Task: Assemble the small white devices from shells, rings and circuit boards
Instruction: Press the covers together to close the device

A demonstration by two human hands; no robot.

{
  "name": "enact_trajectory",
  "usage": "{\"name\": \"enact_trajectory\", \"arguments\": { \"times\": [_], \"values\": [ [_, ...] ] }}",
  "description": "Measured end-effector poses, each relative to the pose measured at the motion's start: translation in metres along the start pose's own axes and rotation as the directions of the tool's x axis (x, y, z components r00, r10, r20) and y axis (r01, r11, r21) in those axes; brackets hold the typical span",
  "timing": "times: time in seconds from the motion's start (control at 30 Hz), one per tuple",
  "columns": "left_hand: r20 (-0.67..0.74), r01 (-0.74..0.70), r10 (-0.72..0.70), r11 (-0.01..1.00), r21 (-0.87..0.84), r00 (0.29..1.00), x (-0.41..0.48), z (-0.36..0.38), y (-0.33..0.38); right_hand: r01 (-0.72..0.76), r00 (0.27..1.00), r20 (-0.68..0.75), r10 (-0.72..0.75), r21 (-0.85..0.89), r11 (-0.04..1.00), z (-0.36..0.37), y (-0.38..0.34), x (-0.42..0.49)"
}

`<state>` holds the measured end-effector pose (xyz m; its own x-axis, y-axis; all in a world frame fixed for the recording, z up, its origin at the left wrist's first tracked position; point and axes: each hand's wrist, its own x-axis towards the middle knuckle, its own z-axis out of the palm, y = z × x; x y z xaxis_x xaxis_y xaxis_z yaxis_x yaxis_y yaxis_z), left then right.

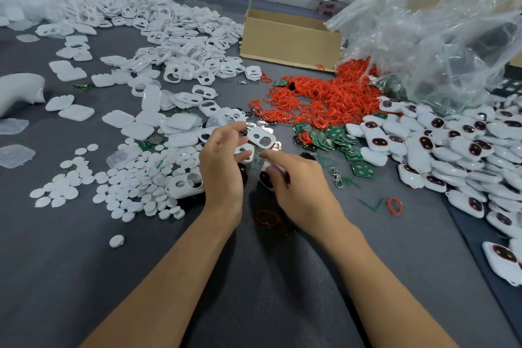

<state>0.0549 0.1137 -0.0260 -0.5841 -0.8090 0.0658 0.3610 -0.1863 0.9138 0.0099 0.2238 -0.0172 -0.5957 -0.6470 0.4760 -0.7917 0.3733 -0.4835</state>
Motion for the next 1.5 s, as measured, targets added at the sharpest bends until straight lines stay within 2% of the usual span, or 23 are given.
{"name": "enact_trajectory", "arguments": {
  "times": [0.1,0.2,0.23,0.3,0.33,0.37,0.43,0.5,0.63,0.83,1.03,1.23,1.3,1.4,1.43,1.5],
  "values": [
    [-0.012,-0.005,0.005,1.000,0.002,1.000,0.000,0.000,0.000,0.024,0.987,-0.160,-0.016,0.048,0.999,-0.004,-0.001,-0.001],
    [-0.011,-0.017,0.017,1.000,0.024,1.000,0.000,0.001,0.000,0.015,1.000,-0.001,-0.015,-0.033,0.999,0.000,-0.001,-0.001],
    [-0.005,-0.016,0.016,1.000,0.027,1.000,-0.001,0.002,0.000,-0.019,1.000,-0.004,0.019,-0.022,1.000,0.001,-0.002,-0.002],
    [0.008,-0.009,0.009,1.000,0.014,1.000,-0.001,0.001,0.000,-0.100,0.985,-0.128,0.112,0.099,0.990,-0.002,-0.001,0.000],
    [0.015,-0.007,0.007,1.000,0.012,1.000,-0.001,0.001,-0.001,-0.153,0.965,-0.176,0.195,0.228,0.962,-0.006,0.000,0.001],
    [0.021,-0.006,0.006,1.000,0.015,1.000,0.000,0.001,-0.001,-0.212,0.939,-0.172,0.298,0.393,0.895,-0.009,0.000,0.003],
    [0.031,0.004,-0.004,1.000,0.018,1.000,0.000,0.001,-0.001,-0.296,0.890,-0.050,0.453,0.692,0.658,-0.014,0.000,0.006],
    [0.041,0.018,-0.018,1.000,0.015,0.999,0.000,0.002,-0.001,-0.326,0.871,0.053,0.489,0.807,0.493,-0.015,0.000,0.006],
    [0.057,0.027,-0.028,0.999,0.020,0.998,0.000,0.002,-0.001,-0.334,0.876,0.144,0.460,0.869,0.364,-0.016,0.000,0.007],
    [0.077,0.039,-0.041,0.999,0.030,0.996,0.001,0.001,0.000,-0.317,0.879,0.173,0.444,0.908,0.275,-0.018,0.000,0.006],
    [0.084,0.046,-0.048,0.999,0.030,0.995,0.000,0.001,0.001,-0.320,0.870,0.168,0.463,0.908,0.272,-0.017,0.002,0.007],
    [0.160,0.064,-0.066,0.998,0.019,0.985,-0.001,0.001,0.001,-0.303,0.866,0.115,0.486,0.895,0.327,-0.015,0.004,0.007],
    [0.208,0.066,-0.067,0.998,0.012,0.976,-0.002,0.003,0.001,-0.280,0.872,0.039,0.488,0.857,0.432,-0.013,0.004,0.007],
    [0.288,0.061,-0.069,0.998,0.035,0.955,-0.007,0.006,-0.001,-0.218,0.908,-0.152,0.391,0.625,0.749,-0.010,0.003,0.006],
    [0.304,0.062,-0.072,0.997,0.042,0.950,-0.009,0.007,-0.002,-0.206,0.917,-0.176,0.358,0.559,0.803,-0.009,0.003,0.005],
    [0.307,0.069,-0.085,0.996,0.063,0.948,-0.010,0.007,-0.004,-0.215,0.924,-0.155,0.349,0.545,0.810,-0.007,0.002,0.004]
  ]
}}
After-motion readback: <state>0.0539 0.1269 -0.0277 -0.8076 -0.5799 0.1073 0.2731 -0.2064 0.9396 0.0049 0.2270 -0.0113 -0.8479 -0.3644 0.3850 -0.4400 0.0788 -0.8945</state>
